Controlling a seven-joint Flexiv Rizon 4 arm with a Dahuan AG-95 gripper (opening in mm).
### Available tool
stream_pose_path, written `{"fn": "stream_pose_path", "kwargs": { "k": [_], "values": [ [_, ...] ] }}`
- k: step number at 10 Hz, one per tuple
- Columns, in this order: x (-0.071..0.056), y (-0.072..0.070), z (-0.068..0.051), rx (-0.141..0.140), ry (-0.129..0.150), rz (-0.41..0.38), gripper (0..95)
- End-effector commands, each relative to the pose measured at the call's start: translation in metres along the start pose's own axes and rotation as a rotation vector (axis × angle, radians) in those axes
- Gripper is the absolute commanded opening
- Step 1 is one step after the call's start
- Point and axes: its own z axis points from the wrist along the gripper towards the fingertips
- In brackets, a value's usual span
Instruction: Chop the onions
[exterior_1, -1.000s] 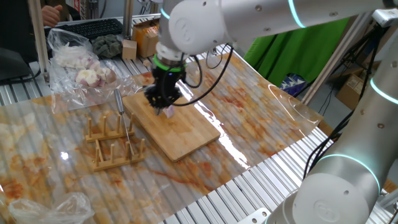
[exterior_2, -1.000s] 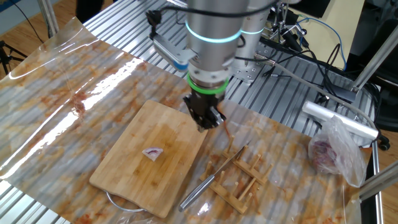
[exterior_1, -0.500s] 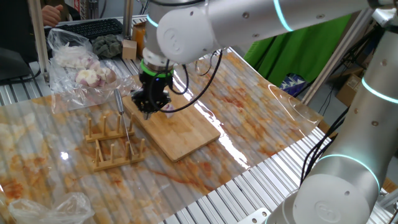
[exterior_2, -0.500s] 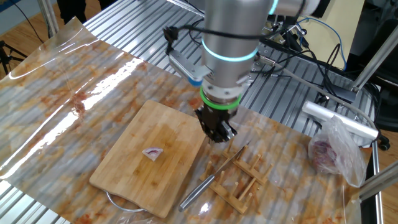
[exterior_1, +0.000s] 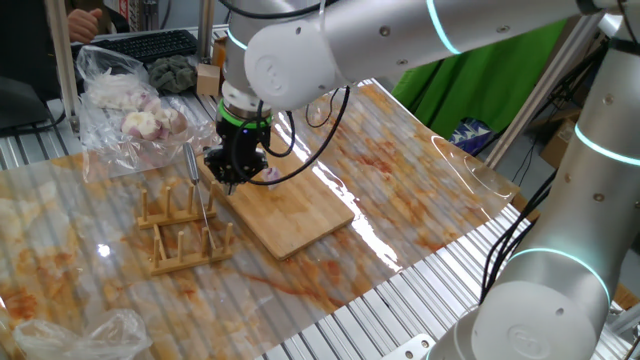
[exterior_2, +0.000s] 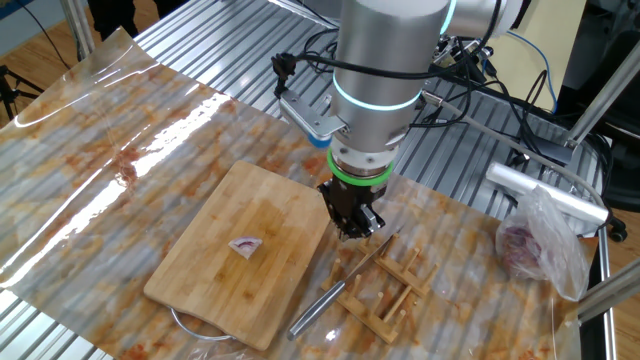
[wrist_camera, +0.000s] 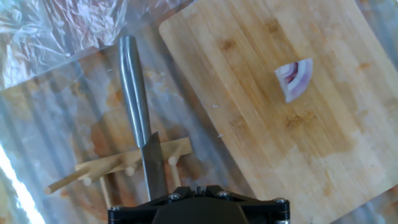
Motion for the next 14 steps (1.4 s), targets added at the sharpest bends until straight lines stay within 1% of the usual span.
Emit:
{"fn": "stream_pose_path", "kwargs": {
  "k": [1,2,4,6,7,8,9,10,11,13,14],
  "values": [
    [0.0001,0.0007,-0.0004,0.013,-0.006,-0.004,0.0],
    [0.0001,0.0007,-0.0004,0.011,-0.006,-0.005,0.0],
    [0.0001,0.0007,-0.0004,0.026,0.026,-0.06,0.0],
    [0.0001,0.0007,-0.0004,0.028,0.034,-0.12,0.0],
    [0.0001,0.0007,-0.0004,0.026,0.035,-0.125,0.0],
    [0.0001,0.0007,-0.0004,0.019,0.039,-0.127,0.0],
    [0.0001,0.0007,-0.0004,0.024,0.045,-0.111,0.0],
    [0.0001,0.0007,-0.0004,0.02,0.058,-0.1,0.0],
    [0.0001,0.0007,-0.0004,0.012,0.059,-0.085,0.0],
    [0.0001,0.0007,-0.0004,0.011,0.059,-0.067,0.0],
    [0.0011,0.0035,0.0006,0.011,0.058,-0.041,19.0]
  ]
}}
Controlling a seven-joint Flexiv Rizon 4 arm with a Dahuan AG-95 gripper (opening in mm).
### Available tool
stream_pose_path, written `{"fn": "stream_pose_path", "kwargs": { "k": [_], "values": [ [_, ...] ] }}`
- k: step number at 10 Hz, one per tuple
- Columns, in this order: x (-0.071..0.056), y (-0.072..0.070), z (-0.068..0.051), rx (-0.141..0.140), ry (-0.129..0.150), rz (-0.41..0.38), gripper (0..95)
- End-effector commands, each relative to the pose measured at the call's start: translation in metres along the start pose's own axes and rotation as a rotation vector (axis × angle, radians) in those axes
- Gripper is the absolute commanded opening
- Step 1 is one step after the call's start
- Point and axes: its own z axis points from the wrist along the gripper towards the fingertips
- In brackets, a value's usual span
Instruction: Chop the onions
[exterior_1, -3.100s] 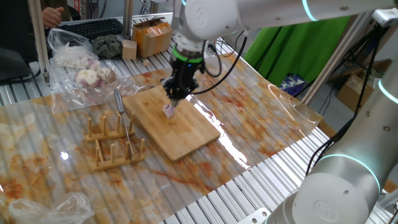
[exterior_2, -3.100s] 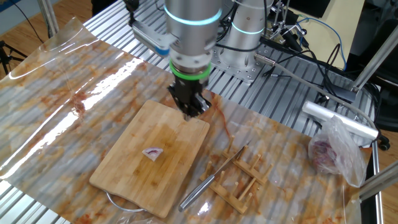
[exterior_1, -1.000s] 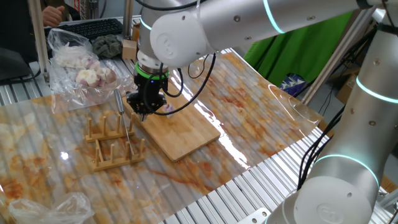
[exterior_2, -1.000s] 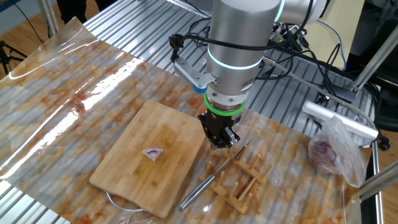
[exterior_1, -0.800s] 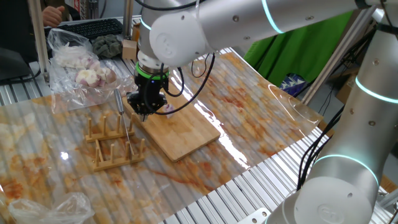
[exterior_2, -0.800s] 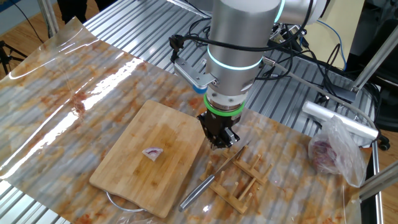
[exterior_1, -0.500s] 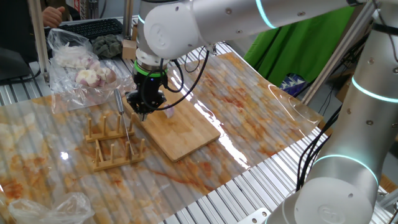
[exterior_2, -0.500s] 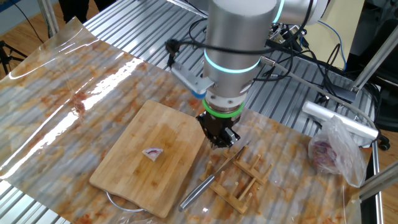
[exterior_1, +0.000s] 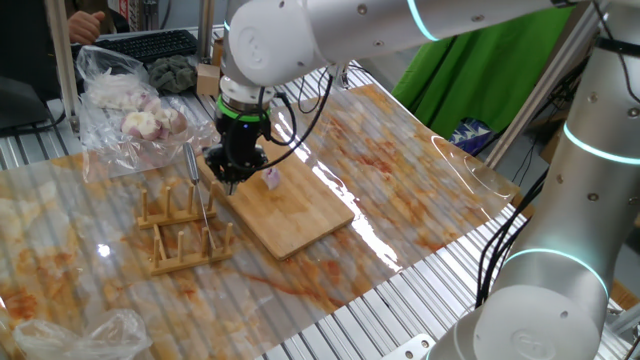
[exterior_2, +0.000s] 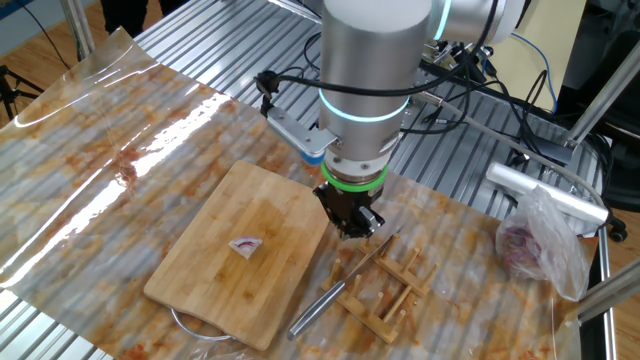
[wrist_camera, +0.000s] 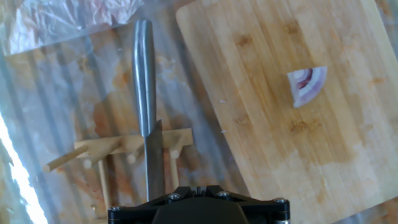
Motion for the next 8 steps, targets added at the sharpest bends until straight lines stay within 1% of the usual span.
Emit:
{"fn": "stream_pose_path", "kwargs": {
  "k": [1,2,3,5,7,8],
  "values": [
    [0.005,0.007,0.001,-0.002,-0.009,0.043,19.0],
    [0.007,0.011,0.001,-0.002,-0.008,0.054,19.0],
    [0.01,0.016,0.001,-0.003,-0.009,0.059,38.0],
    [0.014,0.028,0.006,-0.005,-0.011,0.079,38.0],
    [0.017,0.036,0.01,-0.011,-0.017,0.101,38.0],
    [0.016,0.038,0.013,-0.013,-0.018,0.105,38.0]
  ]
}}
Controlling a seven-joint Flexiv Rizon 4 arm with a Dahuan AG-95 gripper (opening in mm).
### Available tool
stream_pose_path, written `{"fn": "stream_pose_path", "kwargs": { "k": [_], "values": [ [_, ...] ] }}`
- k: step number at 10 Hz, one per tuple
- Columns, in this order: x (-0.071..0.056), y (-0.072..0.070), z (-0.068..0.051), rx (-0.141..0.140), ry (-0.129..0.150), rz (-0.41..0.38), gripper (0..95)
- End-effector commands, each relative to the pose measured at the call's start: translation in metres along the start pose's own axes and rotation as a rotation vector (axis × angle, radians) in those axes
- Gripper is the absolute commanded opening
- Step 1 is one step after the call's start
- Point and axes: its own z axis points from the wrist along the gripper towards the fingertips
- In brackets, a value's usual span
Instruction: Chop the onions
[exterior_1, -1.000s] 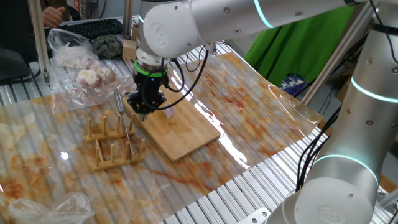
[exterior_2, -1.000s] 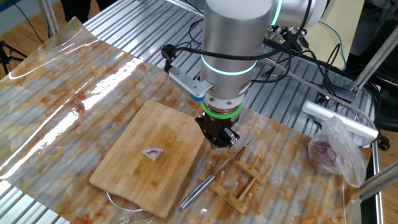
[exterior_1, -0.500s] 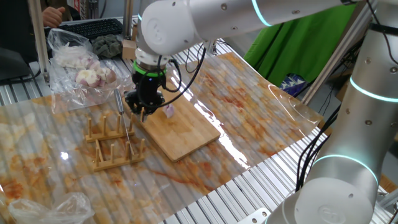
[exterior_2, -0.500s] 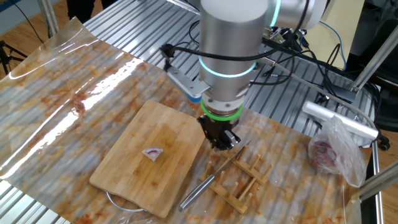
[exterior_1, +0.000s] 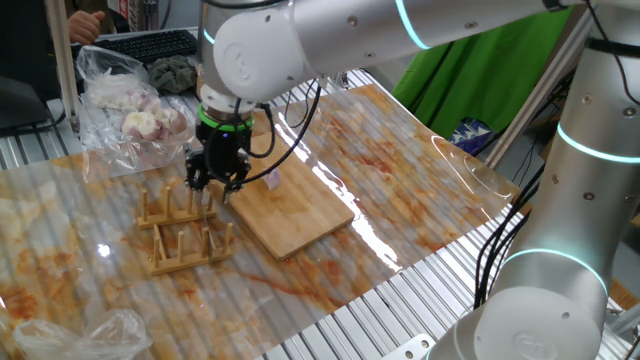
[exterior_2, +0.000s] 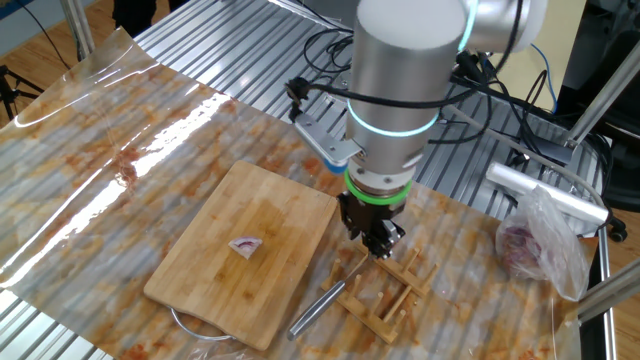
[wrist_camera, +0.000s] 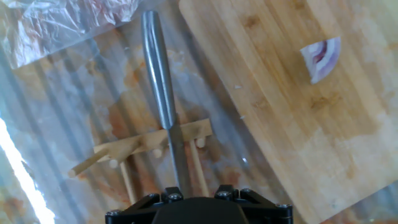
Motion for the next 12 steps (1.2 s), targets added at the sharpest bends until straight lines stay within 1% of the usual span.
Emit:
{"fn": "stream_pose_path", "kwargs": {
  "k": [1,2,4,6,7,10,12],
  "values": [
    [0.0,0.003,0.005,-0.008,-0.008,0.011,38.0],
    [-0.001,0.005,0.009,-0.007,-0.012,0.012,38.0],
    [-0.003,0.01,0.02,-0.012,-0.031,0.018,38.0],
    [-0.006,0.014,0.027,-0.015,-0.044,0.024,38.0],
    [-0.006,0.015,0.028,-0.013,-0.047,0.023,38.0],
    [-0.013,0.015,0.038,-0.014,-0.06,0.021,38.0],
    [-0.017,0.014,0.042,-0.012,-0.064,0.007,38.0]
  ]
}}
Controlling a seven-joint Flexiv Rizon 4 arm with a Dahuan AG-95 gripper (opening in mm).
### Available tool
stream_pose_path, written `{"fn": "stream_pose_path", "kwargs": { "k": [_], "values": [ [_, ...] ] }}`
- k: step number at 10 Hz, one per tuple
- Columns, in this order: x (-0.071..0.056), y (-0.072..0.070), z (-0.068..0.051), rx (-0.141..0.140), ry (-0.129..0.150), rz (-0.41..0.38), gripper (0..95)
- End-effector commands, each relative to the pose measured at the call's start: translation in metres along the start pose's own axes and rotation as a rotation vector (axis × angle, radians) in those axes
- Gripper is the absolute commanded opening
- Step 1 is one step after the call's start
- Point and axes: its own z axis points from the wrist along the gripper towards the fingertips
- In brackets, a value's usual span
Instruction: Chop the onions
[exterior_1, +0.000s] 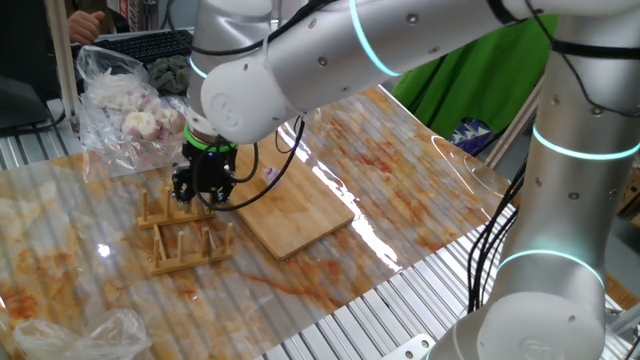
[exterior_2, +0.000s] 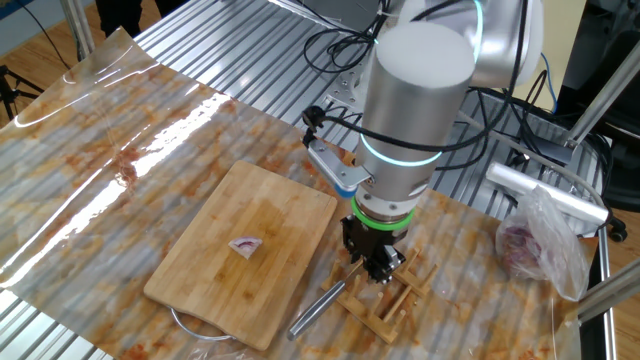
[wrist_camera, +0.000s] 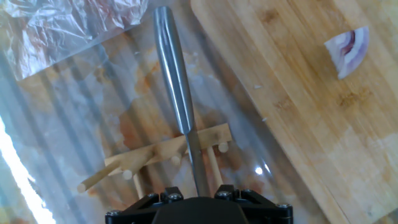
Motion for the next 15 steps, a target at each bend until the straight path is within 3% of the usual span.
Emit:
{"fn": "stream_pose_path", "kwargs": {
  "k": [1,8,15],
  "values": [
    [-0.005,-0.004,0.004,0.001,-0.002,-0.015,38.0],
    [-0.009,-0.003,0.019,0.0,-0.016,-0.04,38.0],
    [-0.007,0.0,0.019,-0.003,-0.011,-0.054,38.0]
  ]
}}
